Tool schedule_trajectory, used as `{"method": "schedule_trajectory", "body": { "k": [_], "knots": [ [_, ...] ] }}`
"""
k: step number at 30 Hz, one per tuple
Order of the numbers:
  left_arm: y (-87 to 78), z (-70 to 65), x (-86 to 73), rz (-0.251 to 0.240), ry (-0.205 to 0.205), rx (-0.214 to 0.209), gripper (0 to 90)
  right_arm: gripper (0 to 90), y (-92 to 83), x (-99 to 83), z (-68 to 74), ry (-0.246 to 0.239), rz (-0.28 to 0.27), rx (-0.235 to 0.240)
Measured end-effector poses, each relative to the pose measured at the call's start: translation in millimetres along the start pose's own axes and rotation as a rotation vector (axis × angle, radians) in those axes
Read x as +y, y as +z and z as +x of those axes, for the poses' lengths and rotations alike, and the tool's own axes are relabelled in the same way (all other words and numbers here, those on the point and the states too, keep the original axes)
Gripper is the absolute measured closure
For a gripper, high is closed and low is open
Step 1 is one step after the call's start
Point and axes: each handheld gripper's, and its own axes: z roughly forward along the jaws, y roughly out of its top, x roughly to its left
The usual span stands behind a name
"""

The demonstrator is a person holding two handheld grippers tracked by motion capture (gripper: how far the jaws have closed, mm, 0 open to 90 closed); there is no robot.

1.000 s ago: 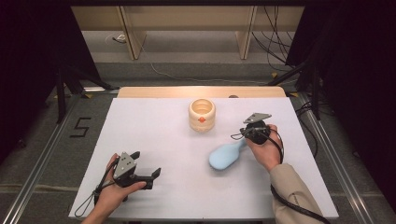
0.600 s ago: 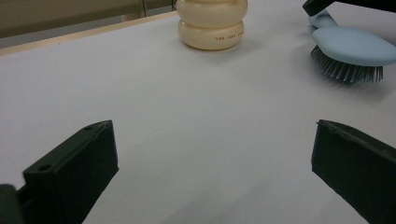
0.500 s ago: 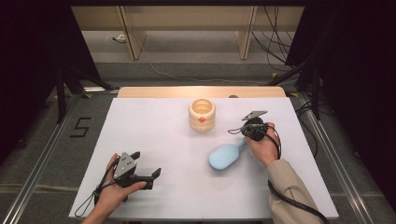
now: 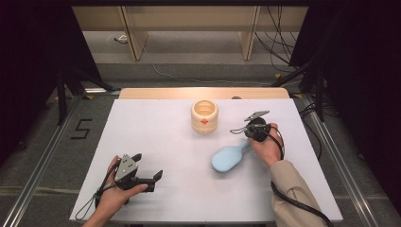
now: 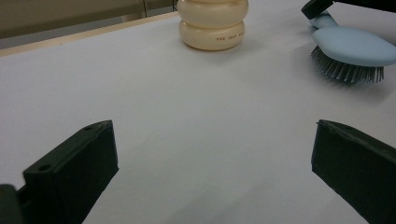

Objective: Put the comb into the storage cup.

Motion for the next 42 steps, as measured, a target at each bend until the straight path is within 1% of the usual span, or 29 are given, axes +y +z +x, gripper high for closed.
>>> {"method": "schedule_trajectory", "body": {
  "k": [4, 10, 21, 29, 32, 42],
  "knots": [
    [0.0, -0.3, 0.0, -0.003, 0.001, 0.0, 0.0, 90.0, 1.0, 0.0, -1.6, 0.007, 0.01, -0.001],
    [0.0, -0.5, -0.2, -0.003, -0.001, -0.001, 0.0, 90.0, 3.5, -0.1, -2.1, 0.006, 0.028, 0.001],
    [-0.2, -0.5, -0.2, 0.0, -0.001, -0.003, 0.0, 90.0, 0.5, 1.1, -1.7, 0.002, 0.069, 0.004],
    [-0.4, -0.1, -0.2, -0.002, -0.001, -0.001, 0.0, 90.0, -2.1, 0.5, -1.9, 0.015, 0.106, 0.027],
    [-0.8, 0.2, 0.0, -0.001, -0.001, 0.001, 0.0, 90.0, -3.7, -0.3, -0.1, 0.009, 0.131, 0.041],
    [-1.2, 0.3, 0.1, -0.002, 0.0, 0.004, 0.0, 90.0, -8.7, -5.6, 2.9, -0.002, 0.183, 0.064]
  ]
}}
